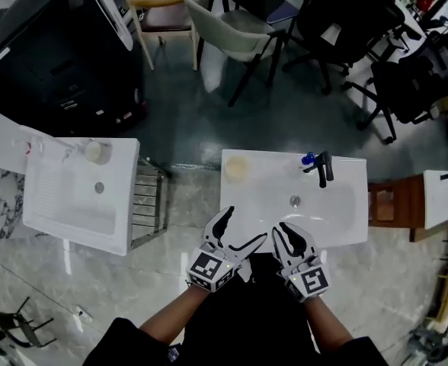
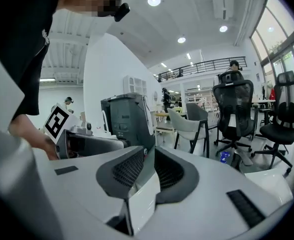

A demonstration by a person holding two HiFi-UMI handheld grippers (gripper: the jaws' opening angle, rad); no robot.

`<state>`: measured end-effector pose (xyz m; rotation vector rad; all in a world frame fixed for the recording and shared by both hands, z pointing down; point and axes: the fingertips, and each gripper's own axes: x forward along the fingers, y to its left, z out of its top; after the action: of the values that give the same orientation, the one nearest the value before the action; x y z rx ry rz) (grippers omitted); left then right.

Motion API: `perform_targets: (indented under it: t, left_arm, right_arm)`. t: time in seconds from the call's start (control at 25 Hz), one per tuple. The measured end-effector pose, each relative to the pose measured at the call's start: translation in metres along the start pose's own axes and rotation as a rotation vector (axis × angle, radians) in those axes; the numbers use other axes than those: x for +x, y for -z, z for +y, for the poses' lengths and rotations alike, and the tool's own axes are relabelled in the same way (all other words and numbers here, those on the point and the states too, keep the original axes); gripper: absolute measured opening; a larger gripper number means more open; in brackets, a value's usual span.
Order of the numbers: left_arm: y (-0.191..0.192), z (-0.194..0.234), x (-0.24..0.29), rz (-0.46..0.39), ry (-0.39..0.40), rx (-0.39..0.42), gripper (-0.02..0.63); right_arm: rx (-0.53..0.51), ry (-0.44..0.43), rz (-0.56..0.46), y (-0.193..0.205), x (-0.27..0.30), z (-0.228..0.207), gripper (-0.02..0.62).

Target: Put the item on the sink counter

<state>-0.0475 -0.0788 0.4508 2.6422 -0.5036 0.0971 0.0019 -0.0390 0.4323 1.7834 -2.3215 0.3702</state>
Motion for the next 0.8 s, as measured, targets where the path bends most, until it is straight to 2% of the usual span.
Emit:
perform_targets:
  t: [0.08, 0.12, 0.2, 0.24, 0.4, 0.52, 0.72, 0.8]
  left_arm:
    - [-0.005, -0.018, -0.004, 0.000, 0.010, 0.038, 0.430]
    - [-0.009, -0.025, -0.008, -0.005, 0.001, 0.058, 0.373]
    - [-0.019, -0.036, -0.020, -0.039, -0.033, 0.080, 0.128]
    - [-0.022, -0.042, -0.026, -0.058, -0.045, 0.079, 0.068]
    - [-0.015, -0.076, -0.048, -0.067, -0.084, 0.078, 0.018]
    - [0.004, -0.112, -0.060, -0.045, -0.134, 0.117, 0.015]
    - [0.036, -0.173, -0.087, -0.048, -0.243, 0.100, 0.015]
    - [0.048, -0.205, -0.095, -0.050, -0.260, 0.130, 0.015]
  right_arm:
    - [0.021, 0.016, -0.020, -0.006, -0.017, 0.002, 0.063]
    - [0.028, 0.020, -0.029, -0.009, -0.024, 0.003, 0.063]
    - [0.038, 0.023, -0.045, -0.015, -0.037, 0.006, 0.063]
    - [0.045, 0.023, -0.053, -0.019, -0.044, 0.008, 0.063]
    - [0.037, 0.019, -0.112, -0.025, -0.083, 0.017, 0.063]
    - [0.032, -0.009, -0.122, -0.015, -0.119, 0.024, 0.063]
    - [0.069, -0.083, -0.148, 0.000, -0.193, 0.050, 0.063]
    - [0.074, -0.075, -0.156, 0.007, -0.227, 0.058, 0.063]
